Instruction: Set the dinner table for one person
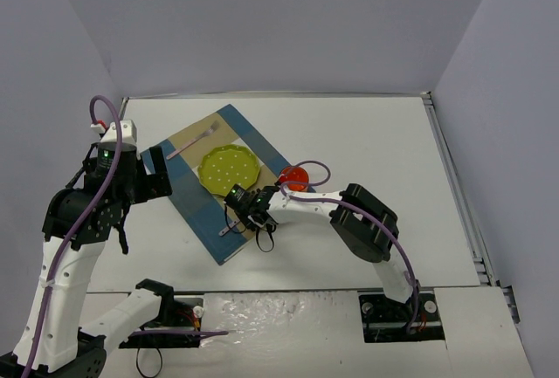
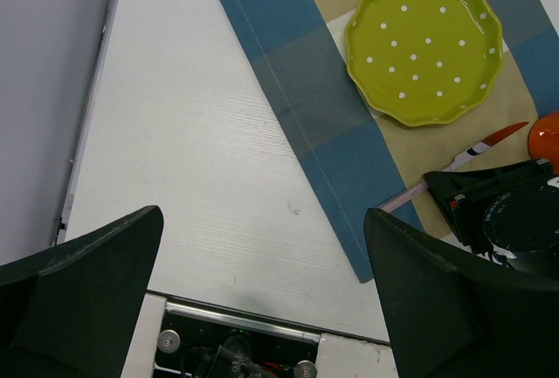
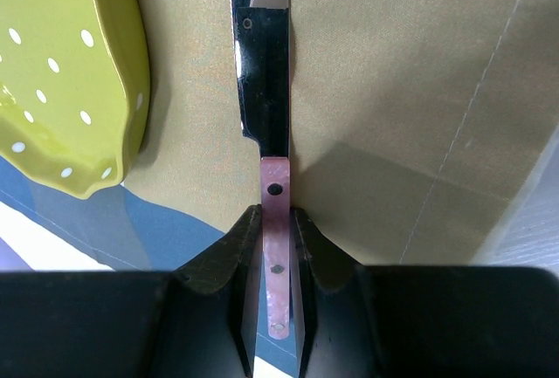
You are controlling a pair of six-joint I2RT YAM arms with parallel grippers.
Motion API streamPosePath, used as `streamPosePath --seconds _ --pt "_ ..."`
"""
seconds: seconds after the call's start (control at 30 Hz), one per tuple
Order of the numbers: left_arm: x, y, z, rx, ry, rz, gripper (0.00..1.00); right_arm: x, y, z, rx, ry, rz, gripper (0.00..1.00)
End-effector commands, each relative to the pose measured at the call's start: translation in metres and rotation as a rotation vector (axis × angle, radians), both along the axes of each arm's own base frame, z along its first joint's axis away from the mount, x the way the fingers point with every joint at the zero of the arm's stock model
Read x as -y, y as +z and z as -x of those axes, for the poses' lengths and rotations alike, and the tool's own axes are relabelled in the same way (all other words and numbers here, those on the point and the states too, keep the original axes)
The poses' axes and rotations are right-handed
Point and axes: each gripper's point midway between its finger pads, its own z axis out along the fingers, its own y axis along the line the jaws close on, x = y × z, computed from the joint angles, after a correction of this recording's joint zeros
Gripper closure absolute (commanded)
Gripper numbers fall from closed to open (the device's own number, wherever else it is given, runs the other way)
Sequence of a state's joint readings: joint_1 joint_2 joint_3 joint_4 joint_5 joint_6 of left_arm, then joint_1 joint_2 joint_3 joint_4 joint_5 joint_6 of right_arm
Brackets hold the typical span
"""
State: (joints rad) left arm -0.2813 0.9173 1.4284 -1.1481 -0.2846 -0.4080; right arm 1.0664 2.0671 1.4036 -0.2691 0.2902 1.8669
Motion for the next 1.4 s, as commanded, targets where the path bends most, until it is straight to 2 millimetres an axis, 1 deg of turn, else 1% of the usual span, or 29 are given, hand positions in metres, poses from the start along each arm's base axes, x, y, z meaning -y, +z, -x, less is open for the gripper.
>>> streamPosePath --seconds 0.0,0.1,0.17,0.2,0.23,0.27,0.4,0.43,0.47,0.5,0.57,0.6,0.63,0.67,0.73,0.8,0.87,0.9,0.93,0.97,1.0,1.07,1.1,1.13,1.17,1.2,1.27,1.37 --pt "-0.001 0.006 0.0 0.024 0.0 0.002 0.03 0.0 0.017 -0.013 0.059 -0.04 -0.007 0.8" --pt "-0.001 0.006 0.0 0.025 0.001 0.002 0.03 -0.002 0.033 -0.017 0.112 -0.021 0.0 0.67" --pt "-0.001 0.005 0.0 0.023 0.003 0.002 0.03 -0.003 0.046 -0.018 0.156 -0.001 0.009 0.62" --pt "-0.001 0.005 0.0 0.023 0.003 0.002 0.03 -0.003 0.048 -0.017 0.167 0.011 0.016 0.6" --pt "-0.001 0.005 0.0 0.023 0.003 0.002 0.03 -0.001 0.056 -0.018 0.188 0.02 0.021 0.57" --pt "-0.002 0.005 0.0 0.023 0.004 0.002 0.03 0.001 0.068 -0.018 0.222 0.027 0.025 0.54" --pt "0.0 0.007 0.0 0.031 -0.002 0.008 0.03 0.009 0.095 -0.014 0.297 0.079 0.056 0.47" --pt "0.0 0.007 0.0 0.033 -0.003 0.009 0.03 0.012 0.109 -0.014 0.334 0.104 0.068 0.44" --pt "0.0 0.007 0.0 0.034 -0.006 0.01 0.03 0.016 0.128 -0.013 0.384 0.152 0.096 0.41" --pt "0.0 0.007 0.0 0.036 -0.009 0.009 0.03 0.019 0.14 -0.014 0.421 0.177 0.117 0.39" --pt "0.0 0.008 0.001 0.041 -0.013 0.007 0.03 0.028 0.177 -0.018 0.526 0.213 0.177 0.3" --pt "0.0 0.009 0.001 0.046 -0.015 0.009 0.03 0.036 0.189 -0.019 0.572 0.277 0.255 0.26" --pt "0.0 0.009 0.002 0.049 -0.014 0.01 0.03 0.048 0.212 -0.022 0.628 0.26 0.285 0.21" --pt "0.0 0.01 0.003 0.053 -0.015 0.013 0.03 0.063 0.222 -0.025 0.669 0.264 0.362 0.16" --pt "0.0 0.011 0.005 0.06 -0.014 0.021 0.03 0.094 0.257 -0.027 0.746 0.244 0.454 0.11" --pt "0.0 0.013 0.009 0.07 -0.016 0.029 0.03 0.128 0.284 -0.028 0.8 0.219 0.578 0.05" --pt "-0.001 0.014 0.011 0.085 -0.01 0.035 0.03 0.174 0.312 -0.027 0.832 0.172 0.729 0.0" --pt "-0.003 0.018 0.013 0.104 -0.005 0.035 0.03 0.193 0.322 -0.024 0.837 0.164 0.781 0.0" --pt "-0.005 0.02 0.015 0.123 0.001 0.034 0.03 0.212 0.329 -0.026 0.832 0.142 0.821 0.0" --pt "-0.006 0.022 0.016 0.132 0.005 0.032 0.03 0.224 0.334 -0.025 0.832 0.14 0.842 0.0" --pt "-0.008 0.025 0.018 0.15 0.009 0.03 0.03 0.24 0.339 -0.026 0.826 0.128 0.864 0.0" --pt "-0.013 0.031 0.022 0.187 0.017 0.018 0.03 0.276 0.352 -0.024 0.838 0.128 0.888 0.0" --pt "-0.015 0.033 0.025 0.203 0.018 0.012 0.03 0.291 0.357 -0.022 0.848 0.125 0.9 0.0" --pt "-0.018 0.035 0.027 0.215 0.019 0.003 0.03 0.304 0.363 -0.018 0.867 0.128 0.912 0.0" --pt "-0.02 0.038 0.031 0.234 0.022 0.001 0.03 0.321 0.37 -0.009 0.9 0.131 0.928 0.0" --pt "-0.02 0.037 0.03 0.233 0.02 -0.002 0.03 0.324 0.37 -0.01 0.895 0.121 0.933 0.0" --pt "-0.025 0.041 0.034 0.259 0.025 -0.019 0.03 0.353 0.38 0.006 0.94 0.116 0.968 0.0" --pt "-0.031 0.041 0.037 0.262 0.035 -0.049 0.03 0.378 0.382 0.019 0.934 0.11 1.034 0.0"
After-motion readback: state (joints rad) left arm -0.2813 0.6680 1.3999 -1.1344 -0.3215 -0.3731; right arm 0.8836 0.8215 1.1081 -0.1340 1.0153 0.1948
